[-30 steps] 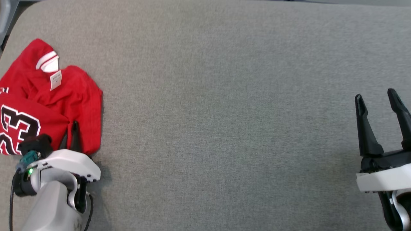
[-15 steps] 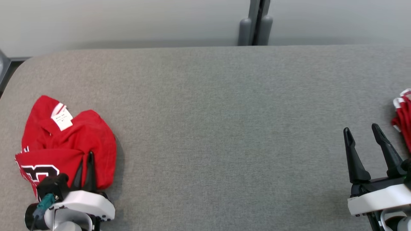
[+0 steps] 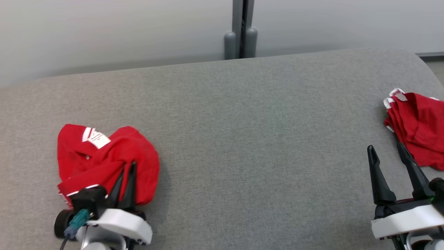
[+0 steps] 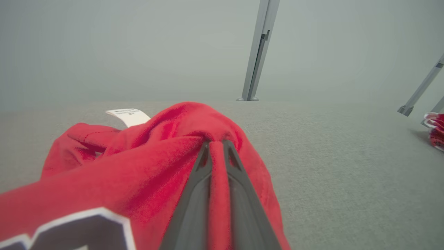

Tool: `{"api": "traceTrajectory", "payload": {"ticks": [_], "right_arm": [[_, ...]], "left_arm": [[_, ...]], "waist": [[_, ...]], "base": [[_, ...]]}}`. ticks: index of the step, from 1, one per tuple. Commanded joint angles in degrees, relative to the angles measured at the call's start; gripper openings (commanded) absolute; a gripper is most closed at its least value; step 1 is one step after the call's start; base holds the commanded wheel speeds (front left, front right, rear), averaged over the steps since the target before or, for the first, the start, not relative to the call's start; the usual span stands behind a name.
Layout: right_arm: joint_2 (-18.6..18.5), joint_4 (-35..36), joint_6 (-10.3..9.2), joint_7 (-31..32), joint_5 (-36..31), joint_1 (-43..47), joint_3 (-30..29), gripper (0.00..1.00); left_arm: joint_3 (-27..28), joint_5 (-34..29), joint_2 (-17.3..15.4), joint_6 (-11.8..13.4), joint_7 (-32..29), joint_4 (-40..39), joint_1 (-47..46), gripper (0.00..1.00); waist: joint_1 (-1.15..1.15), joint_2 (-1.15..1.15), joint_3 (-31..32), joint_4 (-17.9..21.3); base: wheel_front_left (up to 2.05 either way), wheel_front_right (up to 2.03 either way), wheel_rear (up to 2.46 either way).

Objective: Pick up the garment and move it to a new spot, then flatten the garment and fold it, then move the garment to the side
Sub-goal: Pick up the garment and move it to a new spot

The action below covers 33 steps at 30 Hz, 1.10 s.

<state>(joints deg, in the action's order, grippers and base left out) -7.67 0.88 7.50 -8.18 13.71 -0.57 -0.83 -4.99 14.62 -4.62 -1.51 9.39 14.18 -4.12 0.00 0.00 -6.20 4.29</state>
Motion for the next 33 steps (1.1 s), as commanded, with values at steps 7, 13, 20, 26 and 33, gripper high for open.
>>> {"api": "traceTrajectory", "payload": {"ticks": [7, 13, 20, 26, 33], "right_arm": [[0.5, -0.1, -0.01, -1.0, 0.6, -1.5, 0.4, 1.0], [1.1, -0.7, -0.01, -1.8, 1.0, -2.7, 0.7, 1.0], [2.2, -1.9, -0.01, -3.3, 2.0, -3.8, 1.3, 1.0], [2.8, -3.3, -0.01, -4.7, 2.2, -4.9, 1.2, 1.0], [2.6, -4.8, -0.01, -5.3, 1.6, -5.7, 1.4, 1.0]], "left_arm": [[-5.9, -1.7, 0.6, -2.1, -2.0, -2.0, -7.2, 0.0], [-10.1, -1.8, 1.0, -3.0, -2.6, -0.7, -12.1, 0.0], [-16.1, -0.9, 1.4, -3.5, -2.6, 2.5, -16.1, 0.0], [-20.0, 0.0, 1.5, -4.0, -2.4, 6.2, -18.1, 0.0], [-21.9, 0.1, 1.5, -3.0, 0.2, 7.8, -18.8, 1.0]], "waist": [[0.0, 0.0, -3.8, 5.3], [0.0, 0.0, -6.4, 8.9], [0.0, 0.0, -10.1, 12.3], [0.0, 0.0, -12.0, 12.5], [0.0, 0.0, -10.4, 10.2]], "base": [[0.0, 0.0, 0.0], [0.0, 0.0, 0.0], [0.0, 0.0, 0.0], [0.0, 0.0, 0.0], [0.0, 0.0, 0.0]]}}
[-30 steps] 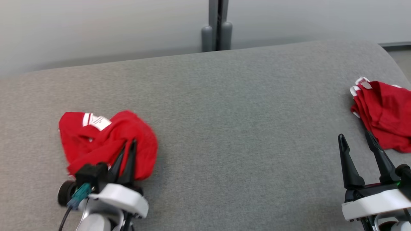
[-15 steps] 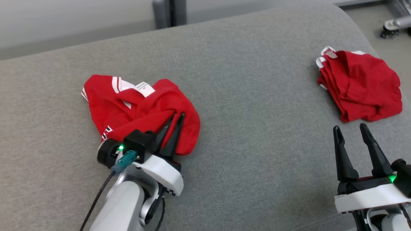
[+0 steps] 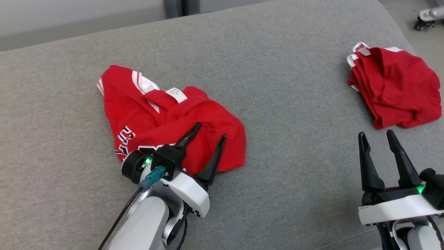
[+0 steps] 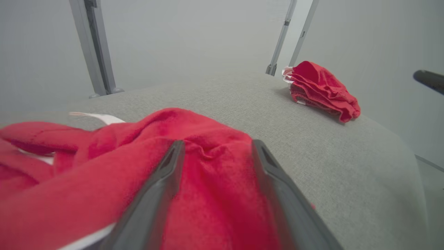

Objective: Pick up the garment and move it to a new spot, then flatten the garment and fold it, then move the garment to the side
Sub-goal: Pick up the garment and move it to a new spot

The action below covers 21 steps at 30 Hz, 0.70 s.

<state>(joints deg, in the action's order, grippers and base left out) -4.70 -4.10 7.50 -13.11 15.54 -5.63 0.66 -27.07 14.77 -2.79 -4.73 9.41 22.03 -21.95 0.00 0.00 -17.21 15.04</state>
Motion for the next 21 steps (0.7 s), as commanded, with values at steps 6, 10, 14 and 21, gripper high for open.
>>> {"api": "traceTrajectory", "payload": {"ticks": [6, 10, 14, 21], "right_arm": [[-1.2, -0.5, -0.01, 0.2, -0.5, 0.0, 0.4, 1.0], [-1.6, -0.6, -0.01, 1.0, -0.5, 0.7, 0.2, 1.0], [-2.1, -0.3, -0.01, 1.9, -0.8, 1.5, 0.1, 1.0], [-2.4, 0.3, -0.01, 3.0, -0.9, 2.9, -0.3, 1.0]], "left_arm": [[3.4, 1.3, -1.3, 3.5, 3.4, -1.4, 1.9, 1.0], [6.8, 2.8, -2.8, 5.5, 4.2, -2.7, 3.6, 1.0], [10.5, 4.3, -5.0, 7.3, 4.7, -3.6, 6.0, 1.0], [14.6, 5.8, -7.8, 9.7, 5.1, -5.8, 10.4, 1.0]], "waist": [[0.0, 0.0, 3.5, -4.0], [0.0, 0.0, 4.8, -6.2], [0.0, 0.0, 6.4, -8.1], [0.0, 0.0, 8.8, -10.2]], "base": [[0.0, 0.0, 0.0], [0.0, 0.0, 0.0], [0.0, 0.0, 0.0], [0.0, 0.0, 0.0]]}}
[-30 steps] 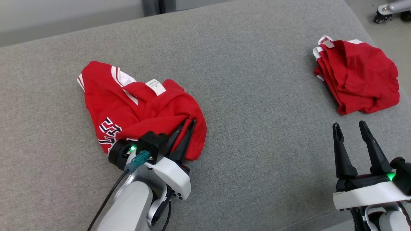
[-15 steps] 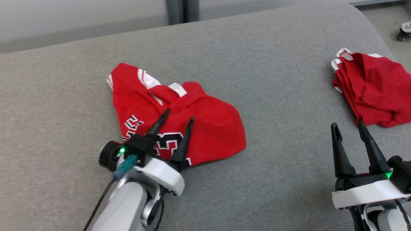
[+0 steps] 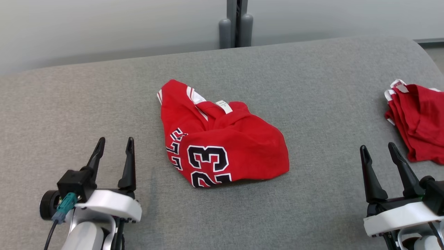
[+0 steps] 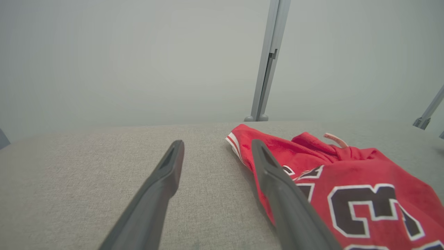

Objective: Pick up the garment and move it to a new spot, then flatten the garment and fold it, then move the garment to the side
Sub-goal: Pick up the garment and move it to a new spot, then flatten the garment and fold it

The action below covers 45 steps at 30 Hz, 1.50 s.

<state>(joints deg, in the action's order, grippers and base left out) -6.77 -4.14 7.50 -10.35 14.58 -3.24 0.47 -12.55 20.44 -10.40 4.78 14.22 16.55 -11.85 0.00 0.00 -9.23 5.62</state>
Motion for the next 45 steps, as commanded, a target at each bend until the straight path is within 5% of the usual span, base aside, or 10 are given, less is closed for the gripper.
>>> {"api": "traceTrajectory", "payload": {"ticks": [1, 25, 45], "right_arm": [[-0.5, 0.6, -0.01, 0.6, -0.1, 0.9, -0.3, 1.0], [-0.2, 3.0, -0.01, 4.2, -0.2, 8.9, -1.9, 1.0], [0.0, 5.0, -0.01, 5.5, -0.3, 9.5, -2.5, 1.0]], "left_arm": [[1.0, 0.5, -1.0, 0.6, 0.3, -1.1, 1.8, 1.0], [0.2, 0.5, -4.1, 3.7, -3.7, -9.8, 15.3, 1.0], [-0.1, 0.6, -5.0, 4.8, -4.2, -11.6, 15.4, 1.0]], "waist": [[0.0, 0.0, 1.4, -1.4], [0.0, 0.0, 9.3, -3.6], [0.0, 0.0, 9.3, -3.8]], "base": [[0.0, 0.0, 0.0], [0.0, 0.0, 0.0], [0.0, 0.0, 0.0]]}}
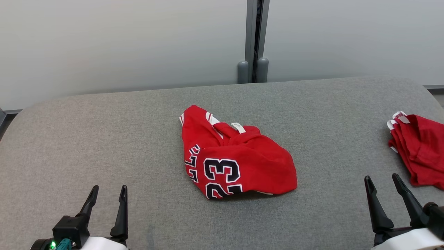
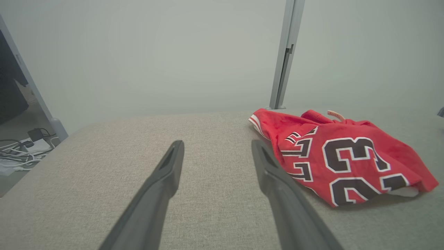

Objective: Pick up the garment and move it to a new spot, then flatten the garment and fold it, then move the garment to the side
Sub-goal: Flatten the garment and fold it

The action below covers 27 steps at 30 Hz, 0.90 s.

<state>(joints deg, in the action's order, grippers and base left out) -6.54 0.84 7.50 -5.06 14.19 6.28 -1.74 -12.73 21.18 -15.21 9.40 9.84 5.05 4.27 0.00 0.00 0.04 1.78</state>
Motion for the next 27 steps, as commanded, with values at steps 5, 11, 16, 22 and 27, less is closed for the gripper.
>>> {"api": "traceTrajectory", "payload": {"ticks": [5, 11, 16, 22, 27], "right_arm": [[-0.3, -0.2, -0.01, 0.2, 0.2, -0.1, 0.0, 1.0], [-0.4, -0.7, 0.0, 0.0, 0.5, -0.7, 0.1, 1.0], [-1.1, -2.1, 0.0, 0.1, 1.1, -2.6, 1.6, 1.0], [-2.3, -7.3, -0.01, 0.2, 2.2, -7.0, 5.9, 1.0], [-3.2, -14.6, 0.0, -0.7, 3.8, -11.2, 9.4, 1.0]], "left_arm": [[-0.1, 0.0, -0.2, 0.5, 0.0, -0.3, -0.7, 1.0], [-0.4, -0.1, -0.4, 0.7, -0.3, -1.0, -1.1, 1.0], [-0.8, -0.6, -0.5, 0.6, -0.2, -1.7, -2.8, 1.0], [-1.5, -0.7, -0.2, -0.6, 1.0, -1.4, -6.8, 1.0], [-2.1, -0.9, 0.6, -1.3, 2.2, -0.2, -9.9, 1.0]], "waist": [[0.0, 0.0, 0.0, 0.0], [0.0, 0.0, -0.7, -0.2], [0.0, 0.0, -3.1, -1.5], [0.0, 0.0, -8.0, -4.7], [0.0, 0.0, -11.4, -7.1]], "base": [[0.0, 0.0, 0.0], [0.0, 0.0, 0.0], [0.0, 0.0, 0.0], [0.0, 0.0, 0.0], [0.0, 0.0, 0.0]]}}
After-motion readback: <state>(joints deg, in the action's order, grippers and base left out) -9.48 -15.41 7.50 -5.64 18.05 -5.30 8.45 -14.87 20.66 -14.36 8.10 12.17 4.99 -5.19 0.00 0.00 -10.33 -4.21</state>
